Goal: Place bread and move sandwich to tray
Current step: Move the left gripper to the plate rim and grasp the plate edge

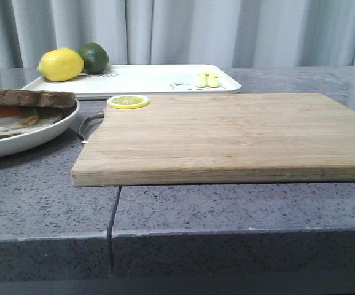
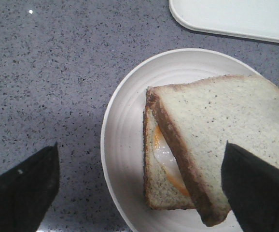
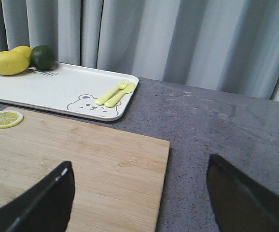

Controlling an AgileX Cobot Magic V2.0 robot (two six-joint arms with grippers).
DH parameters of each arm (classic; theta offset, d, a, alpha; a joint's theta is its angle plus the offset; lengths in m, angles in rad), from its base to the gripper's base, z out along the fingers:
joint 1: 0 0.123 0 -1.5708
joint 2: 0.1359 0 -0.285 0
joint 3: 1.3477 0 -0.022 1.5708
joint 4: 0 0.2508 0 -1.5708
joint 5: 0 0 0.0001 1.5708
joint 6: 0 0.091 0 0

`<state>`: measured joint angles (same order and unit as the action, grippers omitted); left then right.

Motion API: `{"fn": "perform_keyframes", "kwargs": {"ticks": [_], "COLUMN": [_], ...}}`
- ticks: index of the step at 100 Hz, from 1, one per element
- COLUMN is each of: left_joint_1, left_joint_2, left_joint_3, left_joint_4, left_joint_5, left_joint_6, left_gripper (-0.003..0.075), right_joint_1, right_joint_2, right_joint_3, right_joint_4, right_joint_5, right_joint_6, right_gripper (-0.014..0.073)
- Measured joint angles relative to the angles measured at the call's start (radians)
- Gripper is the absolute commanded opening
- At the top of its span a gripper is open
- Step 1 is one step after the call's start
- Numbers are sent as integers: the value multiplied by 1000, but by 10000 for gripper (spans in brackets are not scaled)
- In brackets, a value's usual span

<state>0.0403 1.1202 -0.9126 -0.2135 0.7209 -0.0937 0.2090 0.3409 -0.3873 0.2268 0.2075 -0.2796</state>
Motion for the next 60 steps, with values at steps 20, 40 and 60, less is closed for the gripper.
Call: {"fn": "perform_keyframes", "kwargs": {"ticks": [20, 40, 60], "left_joint_1": [0, 0, 0], "left_joint_2": [30, 38, 46], "left_joint_3": [0, 0, 0], "left_joint_4": [4, 29, 68], "left_joint_5": [0, 0, 2], "left_joint_6": [0, 0, 0], "left_gripper": [617, 567, 556], "right_joint_1": [0, 0, 0], "right_joint_2": [0, 0, 0], "right_joint_3": [0, 0, 0], "right_joint_4": [0, 0, 0], "right_joint_5": [0, 0, 0], "right_joint_6": [0, 0, 0], "right_gripper": [563, 563, 563]}}
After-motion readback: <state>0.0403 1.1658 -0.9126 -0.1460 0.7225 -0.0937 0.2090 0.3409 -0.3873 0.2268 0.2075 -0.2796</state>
